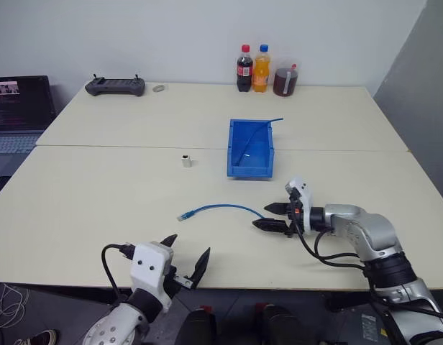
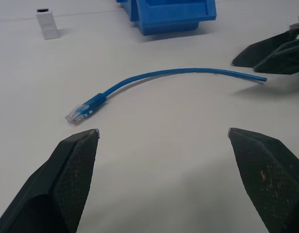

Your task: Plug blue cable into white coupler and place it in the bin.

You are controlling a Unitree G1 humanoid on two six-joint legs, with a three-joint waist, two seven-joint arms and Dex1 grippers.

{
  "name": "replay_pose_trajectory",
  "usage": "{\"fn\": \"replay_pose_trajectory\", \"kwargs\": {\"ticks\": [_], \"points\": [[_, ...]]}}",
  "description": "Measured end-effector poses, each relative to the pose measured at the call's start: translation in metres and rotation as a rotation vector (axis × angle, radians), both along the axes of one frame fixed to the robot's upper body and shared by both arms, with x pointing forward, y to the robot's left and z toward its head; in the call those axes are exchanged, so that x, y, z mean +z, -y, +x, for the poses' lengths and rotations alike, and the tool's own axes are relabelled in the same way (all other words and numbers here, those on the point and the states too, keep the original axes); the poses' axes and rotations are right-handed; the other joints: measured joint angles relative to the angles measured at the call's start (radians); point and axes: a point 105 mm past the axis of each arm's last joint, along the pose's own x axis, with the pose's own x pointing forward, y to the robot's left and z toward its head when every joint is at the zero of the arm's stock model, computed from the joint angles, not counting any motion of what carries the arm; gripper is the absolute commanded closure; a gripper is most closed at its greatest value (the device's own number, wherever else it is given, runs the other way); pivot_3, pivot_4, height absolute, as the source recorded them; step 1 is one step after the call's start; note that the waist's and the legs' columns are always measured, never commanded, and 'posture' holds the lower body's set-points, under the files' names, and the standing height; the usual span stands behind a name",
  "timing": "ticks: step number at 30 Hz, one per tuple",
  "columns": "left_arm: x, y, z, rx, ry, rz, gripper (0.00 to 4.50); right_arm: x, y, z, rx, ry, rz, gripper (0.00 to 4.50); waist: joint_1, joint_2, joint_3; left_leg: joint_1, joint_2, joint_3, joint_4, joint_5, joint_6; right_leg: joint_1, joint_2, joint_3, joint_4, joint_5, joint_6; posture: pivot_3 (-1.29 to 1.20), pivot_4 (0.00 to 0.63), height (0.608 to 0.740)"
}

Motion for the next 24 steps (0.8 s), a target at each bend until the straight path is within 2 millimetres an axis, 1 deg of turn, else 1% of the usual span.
{"fn": "replay_pose_trajectory", "kwargs": {"ticks": [3,6,12,15,17,20,22,24], "points": [[0.004,-0.034,0.010,0.013,0.009,0.103,0.00,0.021,0.011,-0.005,0.027,0.042,0.004,0.07,0.001,0.001,0.000,0.000,0.000,-0.001,0.000,0.000,0.000,0.000,0.001,-0.001,0.000,0.000,0.000,0.00,0.150,0.740],[-0.003,-0.046,0.023,-0.053,-0.027,0.121,0.00,0.035,0.012,-0.016,0.095,0.046,0.023,0.07,-0.001,0.001,0.000,0.000,0.000,-0.001,0.000,0.000,0.000,0.000,0.001,-0.001,0.000,0.000,0.000,0.00,0.150,0.740],[-0.012,-0.052,0.049,-0.223,-0.083,0.137,0.00,0.058,0.005,-0.034,0.224,0.051,0.065,0.07,0.001,0.000,0.000,0.000,0.000,-0.001,0.000,0.000,0.000,0.000,0.000,-0.001,0.000,0.001,-0.003,0.00,0.150,0.740],[-0.016,-0.054,0.066,-0.308,-0.098,0.144,0.00,0.065,0.004,-0.037,0.245,0.069,0.061,0.07,0.002,-0.001,0.001,-0.001,0.000,-0.001,0.000,0.000,0.000,0.000,0.000,-0.002,0.000,0.002,-0.005,0.00,0.150,0.740],[-0.016,-0.055,0.083,-0.378,-0.101,0.152,0.00,0.069,0.003,-0.037,0.245,0.085,0.060,0.07,0.004,-0.001,0.001,-0.001,0.000,-0.001,0.000,0.000,0.000,0.000,0.000,-0.003,0.000,0.002,-0.005,0.00,0.150,0.740],[-0.013,-0.056,0.103,-0.451,-0.107,0.164,0.00,0.071,0.001,-0.039,0.240,0.095,0.057,0.07,0.006,-0.001,0.001,-0.001,-0.001,-0.002,0.000,0.000,0.000,0.000,0.000,-0.003,0.000,0.002,-0.005,0.00,0.150,0.740],[-0.014,-0.050,0.114,-0.528,-0.118,0.172,0.00,0.070,0.006,-0.040,0.211,0.100,0.044,0.07,0.005,-0.001,0.001,-0.002,-0.001,-0.001,0.000,0.000,0.000,0.000,-0.001,-0.003,0.000,0.002,-0.004,0.00,0.150,0.740],[-0.020,-0.048,0.118,-0.572,-0.144,0.161,0.00,0.067,0.010,-0.041,0.185,0.096,0.031,0.07,0.004,-0.001,0.001,-0.002,-0.001,0.000,0.000,0.000,0.000,-0.001,-0.001,-0.002,0.000,0.002,-0.004,0.00,0.150,0.740]]}}
